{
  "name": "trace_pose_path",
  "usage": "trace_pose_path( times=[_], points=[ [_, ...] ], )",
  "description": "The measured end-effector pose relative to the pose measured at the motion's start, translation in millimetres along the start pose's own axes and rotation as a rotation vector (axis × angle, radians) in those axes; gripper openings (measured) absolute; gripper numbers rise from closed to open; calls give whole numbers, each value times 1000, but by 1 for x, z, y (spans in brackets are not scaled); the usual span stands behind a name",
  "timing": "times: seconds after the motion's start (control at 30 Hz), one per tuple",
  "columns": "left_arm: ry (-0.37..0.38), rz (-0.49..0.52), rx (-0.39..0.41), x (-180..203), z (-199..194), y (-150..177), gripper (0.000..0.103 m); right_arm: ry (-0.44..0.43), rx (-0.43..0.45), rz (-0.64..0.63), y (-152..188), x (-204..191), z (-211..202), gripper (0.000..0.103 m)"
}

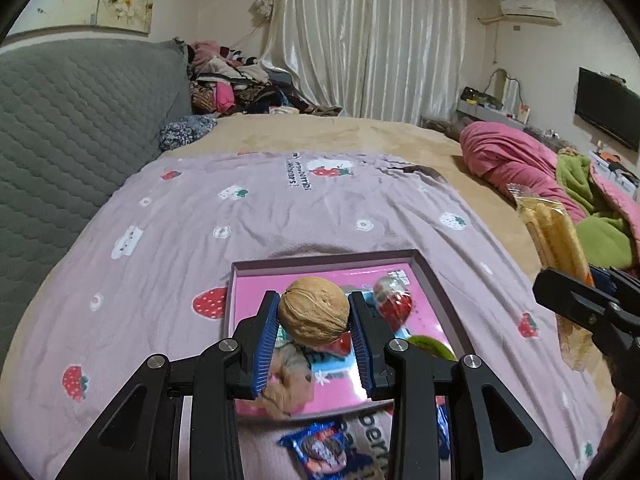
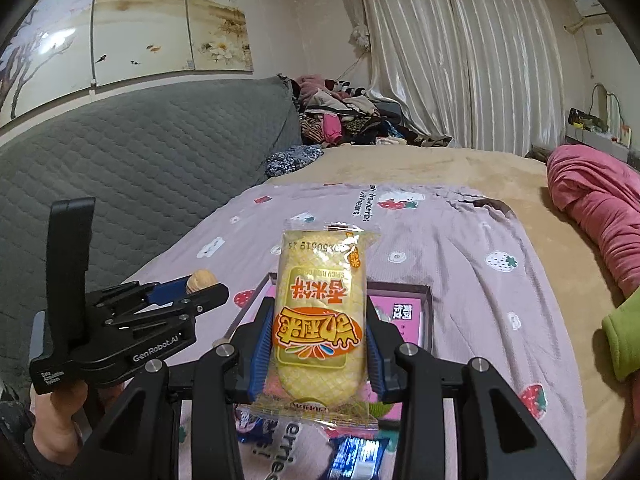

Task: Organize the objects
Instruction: 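Lift the walnut and yellow cake and carry both over the tray, then lower the walnut and cake onto the book and open both grippers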

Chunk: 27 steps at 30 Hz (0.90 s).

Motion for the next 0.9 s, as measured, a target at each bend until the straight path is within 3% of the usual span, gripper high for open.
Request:
trace_pose_path(
  times=[0.23, 0.57, 0.9],
  points=[
    [-41, -25, -14, -18, 47, 7, 36, 0, 1, 25, 5, 14, 38, 40],
    [-50, -62, -36, -43, 106, 29, 36, 17, -43, 70, 42, 24, 94, 40],
    [-88, -42, -82, -59, 157, 59, 36, 64, -147, -6, 81, 20, 137, 40]
  ],
)
Point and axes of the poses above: each gripper's, at about its wrist camera, not at the fingertips, and z roughly the way its jaws point, x to its right, y to its underside, the point moved 6 cm from there along z, roughly the way its jaws point, and after that the axes turned 3 degrees about x, right-handed, at the moved point
